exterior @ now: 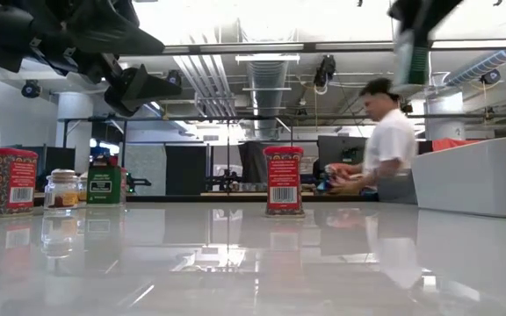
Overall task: Sort spices by type
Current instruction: Put the green seasoning can into the gray bin
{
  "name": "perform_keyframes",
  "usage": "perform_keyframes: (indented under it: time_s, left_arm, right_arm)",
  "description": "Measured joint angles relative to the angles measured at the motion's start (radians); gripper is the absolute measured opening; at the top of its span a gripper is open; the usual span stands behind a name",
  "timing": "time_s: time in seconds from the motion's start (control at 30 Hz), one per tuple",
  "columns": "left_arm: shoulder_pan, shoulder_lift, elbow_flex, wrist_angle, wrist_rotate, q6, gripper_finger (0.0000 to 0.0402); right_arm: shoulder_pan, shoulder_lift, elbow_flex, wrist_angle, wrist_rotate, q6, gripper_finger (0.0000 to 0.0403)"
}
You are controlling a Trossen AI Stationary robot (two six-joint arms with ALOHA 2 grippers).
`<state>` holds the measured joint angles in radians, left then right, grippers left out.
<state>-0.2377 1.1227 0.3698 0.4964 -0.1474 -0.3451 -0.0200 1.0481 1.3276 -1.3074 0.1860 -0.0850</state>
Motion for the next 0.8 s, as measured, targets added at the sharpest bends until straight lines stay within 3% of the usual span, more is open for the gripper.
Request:
perform_keyframes:
  time_s: [0.13,0.27,0.8]
  left_arm:
    - [0.02,-0.002,0.0,0.002,0.0,0.021,0.0327]
    - [0.037,-0.003,0.0,0.038,0.0,0.03,0.0327]
    - [0.042,-0.003,0.0,0.052,-0.003,0.234,0.0327]
  right_arm:
    - [0.0,-0.161,-0.108,-0.062,0.0,0.033,0.0267]
    - [0.0,-0.229,-0.206,-0.122,0.0,0.042,0.027]
    - [-0.035,-0.214,-0.463,-0.09,-0.007,-0.122,0.027]
